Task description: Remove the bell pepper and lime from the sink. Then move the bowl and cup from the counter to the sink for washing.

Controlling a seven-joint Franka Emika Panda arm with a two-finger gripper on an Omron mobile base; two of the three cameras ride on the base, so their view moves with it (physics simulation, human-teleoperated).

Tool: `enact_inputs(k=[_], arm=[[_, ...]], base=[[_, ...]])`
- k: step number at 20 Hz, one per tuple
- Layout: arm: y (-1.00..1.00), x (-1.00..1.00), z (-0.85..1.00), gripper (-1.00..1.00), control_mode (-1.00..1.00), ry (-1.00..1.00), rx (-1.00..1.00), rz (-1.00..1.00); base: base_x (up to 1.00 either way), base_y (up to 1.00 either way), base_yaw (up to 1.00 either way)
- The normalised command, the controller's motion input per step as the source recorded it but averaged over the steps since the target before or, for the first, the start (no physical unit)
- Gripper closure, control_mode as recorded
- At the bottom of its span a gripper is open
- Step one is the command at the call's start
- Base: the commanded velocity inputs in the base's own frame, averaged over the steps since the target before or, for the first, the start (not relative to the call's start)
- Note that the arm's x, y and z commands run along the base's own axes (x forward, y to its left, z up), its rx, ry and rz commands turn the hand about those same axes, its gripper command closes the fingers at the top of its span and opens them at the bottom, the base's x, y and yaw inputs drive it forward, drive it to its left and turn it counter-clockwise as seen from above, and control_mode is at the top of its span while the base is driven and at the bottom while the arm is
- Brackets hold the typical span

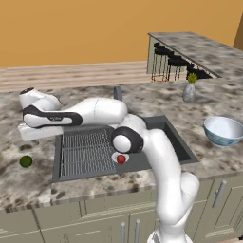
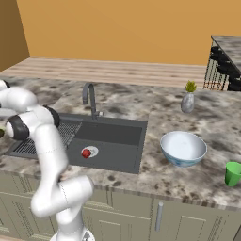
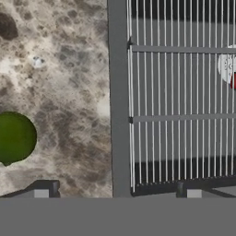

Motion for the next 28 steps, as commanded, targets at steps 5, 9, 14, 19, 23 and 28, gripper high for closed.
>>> enact_inputs(k=[5, 9, 14, 19, 23, 28], arm=[[-0.52, -0.13, 0.0, -1.0, -1.0, -0.07, 0.07, 0.0], [-0.53, -0.13, 0.0, -1.0, -1.0, -0.05, 0.08, 0.0], [-0.55, -0.12, 0.03, -1.0, -1.0, -0.05, 0.07, 0.0], [-0.54, -0.07, 0.11, -1.0, -1.0, 0.0, 0.05, 0.0], [-0.55, -0.07, 0.12, -1.0, -1.0, 0.0, 0.05, 0.0], [-0.51, -0.03, 0.16, -1.0, -1.0, 0.0, 0.07, 0.0]], base=[[0.0, 0.0, 0.0], [0.0, 0.0, 0.0], [0.0, 0.0, 0.0], [0.0, 0.0, 0.0], [0.0, 0.0, 0.0], [0.0, 0.0, 0.0]])
